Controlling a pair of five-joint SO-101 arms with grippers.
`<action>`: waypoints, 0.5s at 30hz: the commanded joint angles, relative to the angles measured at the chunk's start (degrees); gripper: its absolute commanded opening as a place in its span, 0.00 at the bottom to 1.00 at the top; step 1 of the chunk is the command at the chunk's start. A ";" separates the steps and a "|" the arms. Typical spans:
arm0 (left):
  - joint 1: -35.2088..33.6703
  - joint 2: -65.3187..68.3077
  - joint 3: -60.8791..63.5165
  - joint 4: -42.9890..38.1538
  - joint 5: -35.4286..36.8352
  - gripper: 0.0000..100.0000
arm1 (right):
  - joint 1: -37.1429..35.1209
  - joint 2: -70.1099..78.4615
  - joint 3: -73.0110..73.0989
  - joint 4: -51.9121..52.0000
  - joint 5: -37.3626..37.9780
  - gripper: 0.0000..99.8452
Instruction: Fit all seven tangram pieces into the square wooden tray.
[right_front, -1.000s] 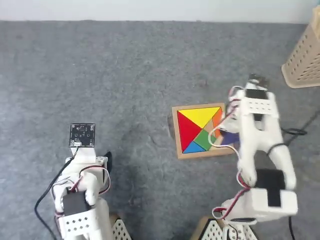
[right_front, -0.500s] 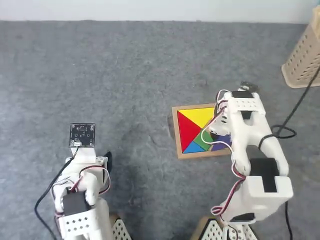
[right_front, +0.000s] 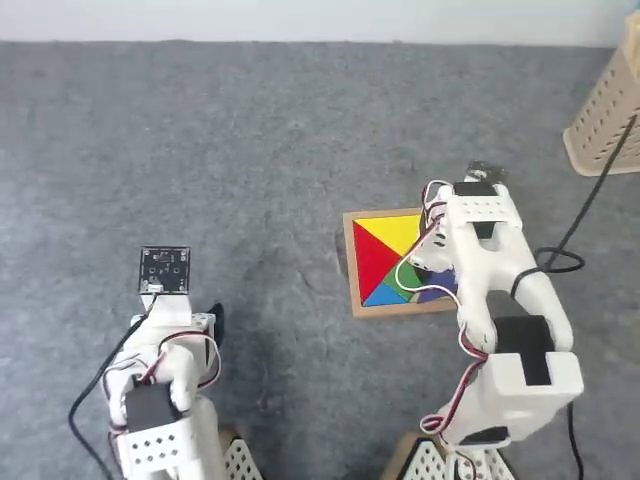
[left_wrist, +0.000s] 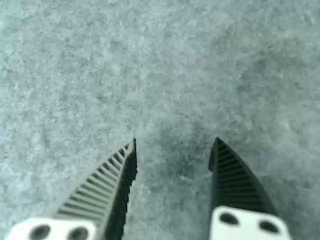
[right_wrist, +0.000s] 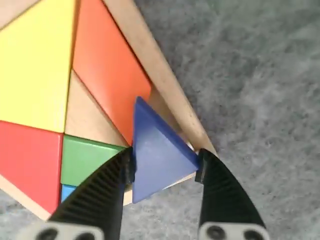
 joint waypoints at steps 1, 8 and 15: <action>-0.26 -0.97 -0.22 0.35 0.44 0.23 | -0.22 -1.63 -2.64 -0.48 0.97 0.09; -0.26 -0.97 -0.22 0.35 0.44 0.23 | 0.22 -1.27 -4.04 -0.40 -5.27 0.09; -0.26 -0.97 -0.22 0.35 0.44 0.23 | -2.07 -1.10 -4.84 0.84 -5.63 0.09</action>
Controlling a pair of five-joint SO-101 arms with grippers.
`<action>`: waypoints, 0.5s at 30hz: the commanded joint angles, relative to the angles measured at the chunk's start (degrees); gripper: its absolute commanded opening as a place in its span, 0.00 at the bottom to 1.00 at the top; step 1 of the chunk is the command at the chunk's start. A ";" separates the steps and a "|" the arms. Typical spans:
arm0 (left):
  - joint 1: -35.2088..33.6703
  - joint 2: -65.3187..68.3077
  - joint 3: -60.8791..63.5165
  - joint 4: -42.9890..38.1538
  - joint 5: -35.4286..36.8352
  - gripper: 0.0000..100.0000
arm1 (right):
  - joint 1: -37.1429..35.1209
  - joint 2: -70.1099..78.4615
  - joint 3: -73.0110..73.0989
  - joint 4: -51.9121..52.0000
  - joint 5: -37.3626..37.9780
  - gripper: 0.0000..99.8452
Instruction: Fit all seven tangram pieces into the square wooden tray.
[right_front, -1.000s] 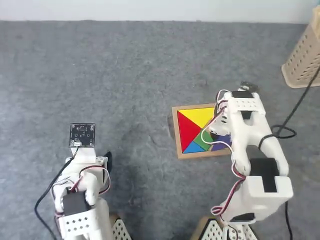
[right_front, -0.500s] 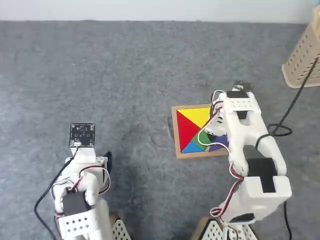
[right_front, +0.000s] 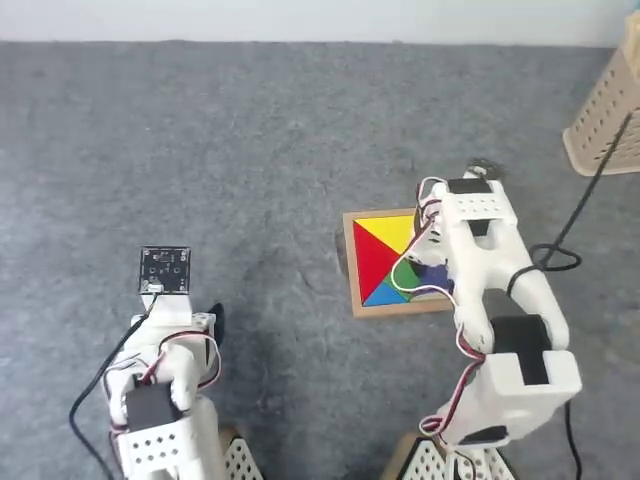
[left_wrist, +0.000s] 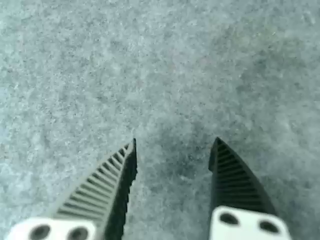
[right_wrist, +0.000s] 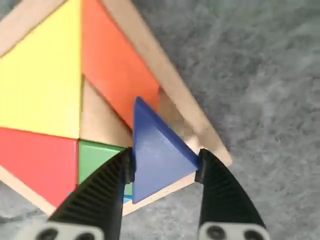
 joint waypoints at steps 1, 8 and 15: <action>-0.26 -0.97 -0.22 0.35 0.44 0.23 | -0.40 -1.10 -3.25 0.75 -0.79 0.09; -0.26 -0.97 -0.22 0.35 0.44 0.23 | -0.13 -1.19 -3.25 0.84 -0.35 0.17; -0.26 -0.97 -0.22 0.35 0.44 0.23 | -0.40 -1.27 -3.25 1.01 -0.35 0.23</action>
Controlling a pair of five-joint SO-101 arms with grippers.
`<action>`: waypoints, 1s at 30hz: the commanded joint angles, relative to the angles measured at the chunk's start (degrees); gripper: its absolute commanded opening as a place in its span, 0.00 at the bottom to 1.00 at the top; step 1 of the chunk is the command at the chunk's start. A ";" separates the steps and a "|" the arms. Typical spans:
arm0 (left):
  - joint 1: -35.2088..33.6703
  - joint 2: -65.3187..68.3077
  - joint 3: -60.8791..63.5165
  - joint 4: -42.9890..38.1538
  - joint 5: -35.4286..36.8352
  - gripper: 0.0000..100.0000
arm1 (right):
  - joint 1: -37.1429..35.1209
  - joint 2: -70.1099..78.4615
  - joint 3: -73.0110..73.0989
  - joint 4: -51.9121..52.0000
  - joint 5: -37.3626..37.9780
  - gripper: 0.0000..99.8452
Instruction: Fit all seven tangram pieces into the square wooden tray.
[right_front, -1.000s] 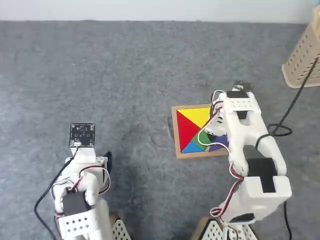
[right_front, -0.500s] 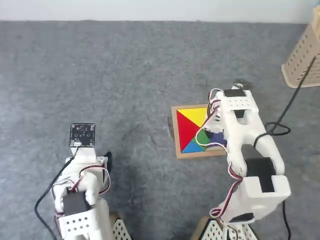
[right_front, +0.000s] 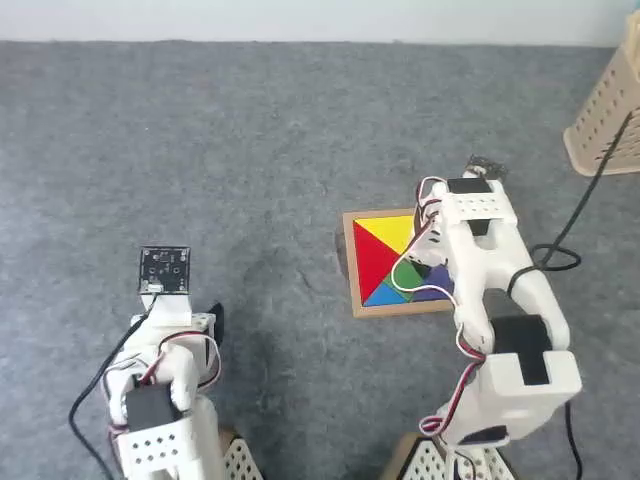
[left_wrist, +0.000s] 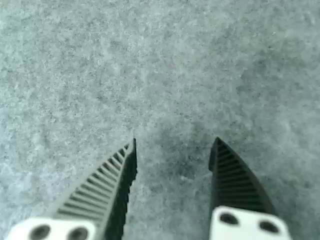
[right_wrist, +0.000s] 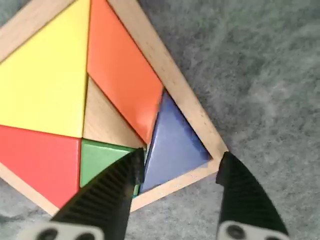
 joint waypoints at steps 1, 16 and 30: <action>-0.26 -0.97 -0.22 0.35 0.44 0.23 | -0.66 -1.36 -3.16 0.92 -0.35 0.23; -0.26 -0.97 -0.22 0.35 0.44 0.23 | 2.15 -1.71 -0.79 0.40 7.91 0.00; -0.26 -0.97 -0.22 0.35 0.44 0.23 | 5.67 -18.42 16.35 -12.53 9.93 0.01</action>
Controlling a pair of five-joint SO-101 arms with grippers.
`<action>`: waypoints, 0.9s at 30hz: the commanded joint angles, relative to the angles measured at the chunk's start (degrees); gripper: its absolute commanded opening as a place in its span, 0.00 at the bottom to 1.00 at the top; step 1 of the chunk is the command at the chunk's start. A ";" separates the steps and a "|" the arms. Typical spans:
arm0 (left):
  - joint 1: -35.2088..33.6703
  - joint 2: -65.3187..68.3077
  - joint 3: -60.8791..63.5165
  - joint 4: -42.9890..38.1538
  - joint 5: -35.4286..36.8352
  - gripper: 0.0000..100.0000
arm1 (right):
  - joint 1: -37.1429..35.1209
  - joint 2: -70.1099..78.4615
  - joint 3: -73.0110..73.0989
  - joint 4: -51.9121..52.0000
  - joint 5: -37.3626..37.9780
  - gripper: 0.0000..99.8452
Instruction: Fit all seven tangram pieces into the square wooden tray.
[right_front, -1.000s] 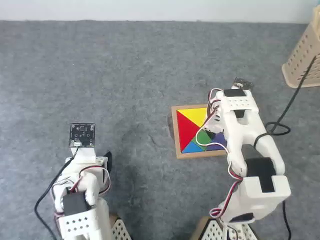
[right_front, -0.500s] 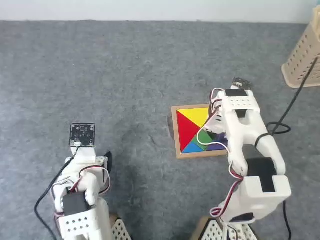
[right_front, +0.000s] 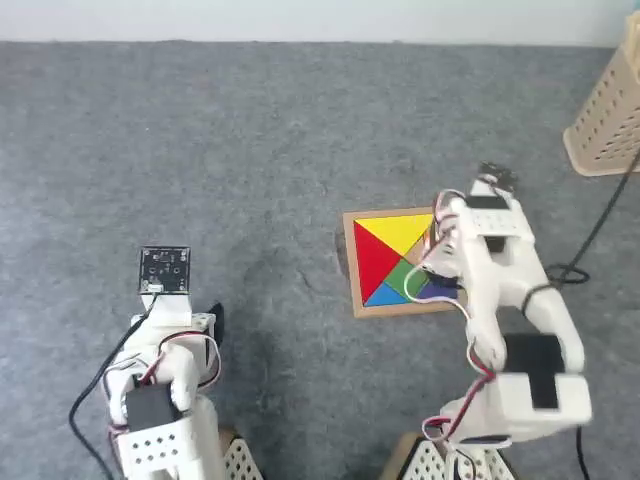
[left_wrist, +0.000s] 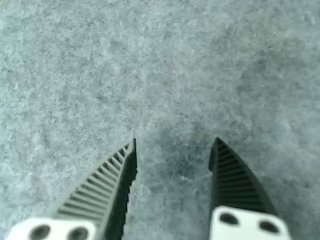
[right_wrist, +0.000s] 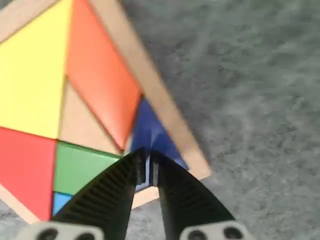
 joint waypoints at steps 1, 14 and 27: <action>-0.26 -0.97 -0.22 0.35 0.44 0.23 | 0.84 -13.41 6.68 -5.14 4.31 0.01; -0.26 -0.97 -0.22 0.35 0.44 0.23 | 0.84 -42.68 38.15 -39.43 12.13 0.01; -0.26 -0.97 -0.22 0.35 0.44 0.23 | 0.48 -54.81 61.71 -82.24 11.96 0.01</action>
